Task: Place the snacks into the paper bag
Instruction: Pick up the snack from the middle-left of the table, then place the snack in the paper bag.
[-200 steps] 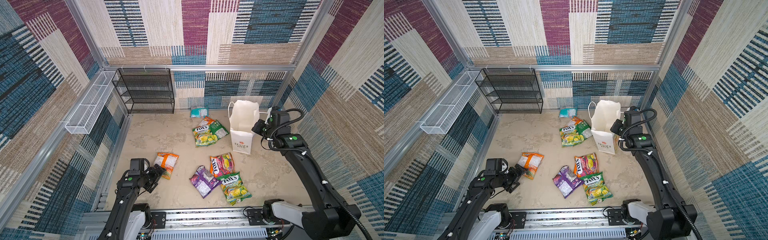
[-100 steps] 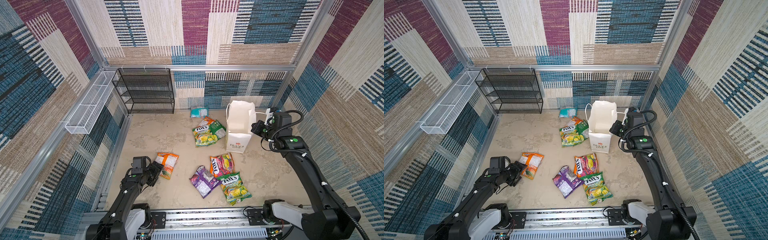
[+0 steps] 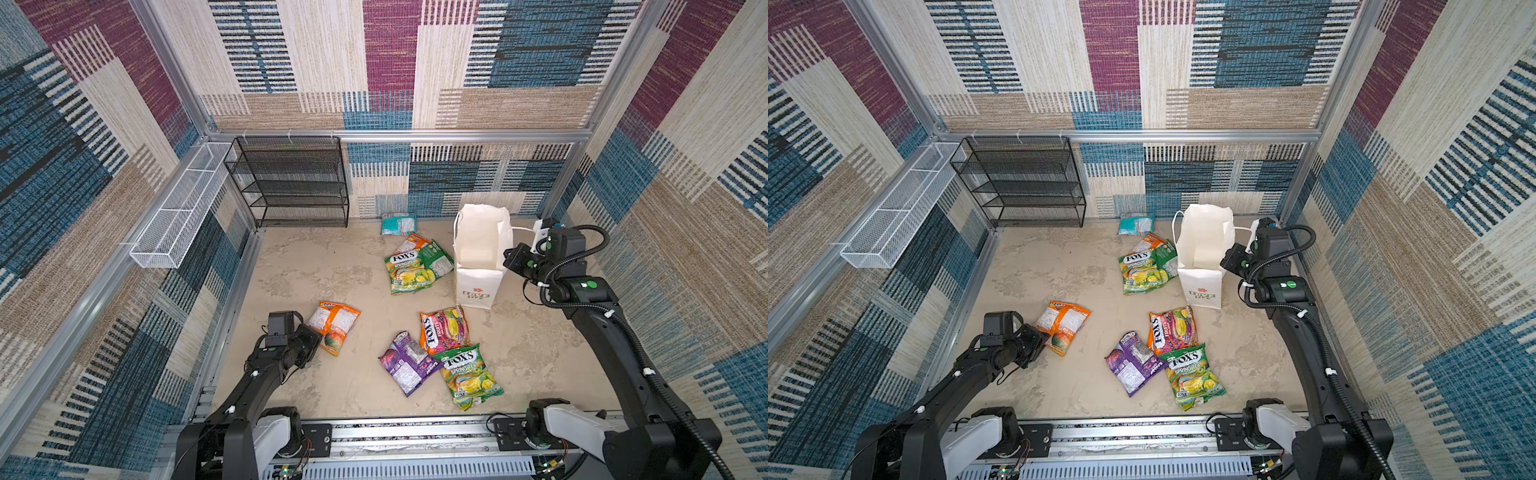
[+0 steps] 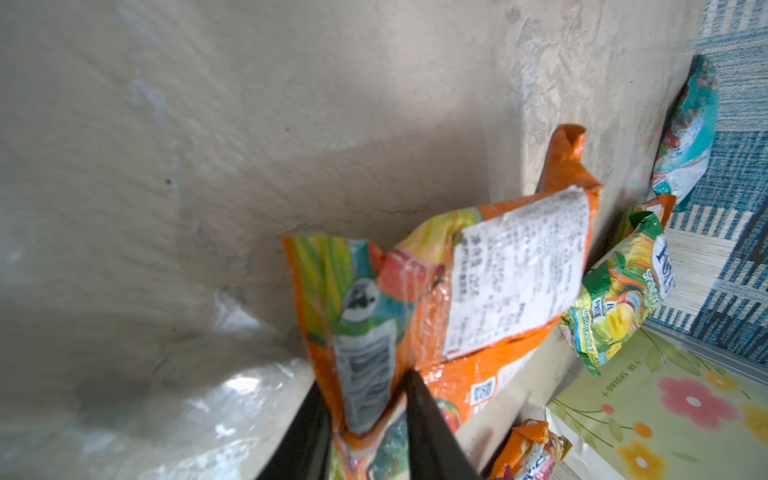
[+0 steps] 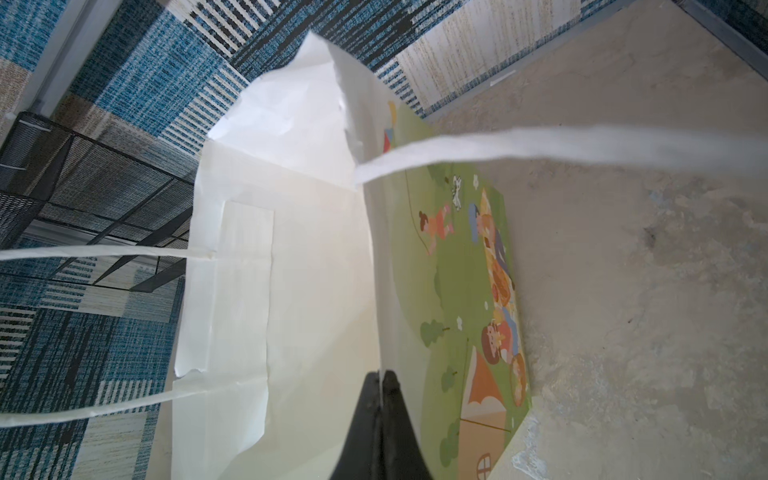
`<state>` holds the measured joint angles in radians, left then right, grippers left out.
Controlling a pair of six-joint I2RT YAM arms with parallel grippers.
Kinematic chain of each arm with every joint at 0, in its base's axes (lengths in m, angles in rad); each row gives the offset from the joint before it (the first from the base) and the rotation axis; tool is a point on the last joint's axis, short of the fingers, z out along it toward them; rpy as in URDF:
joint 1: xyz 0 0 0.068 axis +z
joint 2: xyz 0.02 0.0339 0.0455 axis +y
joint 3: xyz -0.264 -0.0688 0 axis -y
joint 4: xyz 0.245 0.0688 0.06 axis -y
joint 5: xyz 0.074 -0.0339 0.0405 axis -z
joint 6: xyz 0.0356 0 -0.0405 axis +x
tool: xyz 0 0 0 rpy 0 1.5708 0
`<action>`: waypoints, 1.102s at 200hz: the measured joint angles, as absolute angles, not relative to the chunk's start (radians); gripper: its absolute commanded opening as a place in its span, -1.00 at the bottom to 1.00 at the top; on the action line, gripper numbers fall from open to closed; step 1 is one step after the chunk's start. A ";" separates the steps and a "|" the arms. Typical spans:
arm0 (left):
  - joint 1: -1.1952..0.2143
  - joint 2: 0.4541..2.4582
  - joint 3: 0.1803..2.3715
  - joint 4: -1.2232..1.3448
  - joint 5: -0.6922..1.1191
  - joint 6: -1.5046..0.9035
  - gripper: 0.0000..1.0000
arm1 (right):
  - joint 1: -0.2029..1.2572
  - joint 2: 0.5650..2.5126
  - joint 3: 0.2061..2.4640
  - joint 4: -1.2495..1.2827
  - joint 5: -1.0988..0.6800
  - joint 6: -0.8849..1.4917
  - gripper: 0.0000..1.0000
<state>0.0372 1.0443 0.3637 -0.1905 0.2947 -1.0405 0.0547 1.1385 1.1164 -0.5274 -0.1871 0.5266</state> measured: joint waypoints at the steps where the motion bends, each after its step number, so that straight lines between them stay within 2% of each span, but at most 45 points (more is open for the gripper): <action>1: 0.037 1.044 0.364 -0.191 0.295 -1.040 -0.69 | 0.055 1.139 1.116 -0.527 -0.187 0.527 -1.00; 31: 0.037 1.029 0.406 -0.199 0.310 -1.032 -1.00 | 0.055 1.127 1.110 -0.521 -0.188 0.527 -1.00; 69: 0.037 0.983 0.512 -0.264 0.349 -0.996 -1.00 | 0.055 1.108 1.110 -0.517 -0.188 0.527 -1.00; 113: -0.008 0.942 0.761 -0.423 0.399 -0.912 -1.00 | 0.055 1.098 1.110 -0.518 -0.180 0.532 -1.00; 153: -0.208 1.002 1.097 -0.571 0.390 -0.808 -1.00 | 0.054 1.129 1.142 -0.529 -0.180 0.521 -1.00; 220: -0.537 1.264 1.641 -0.705 0.319 -0.688 -1.00 | 0.048 1.208 1.184 -0.609 -0.245 0.432 -1.00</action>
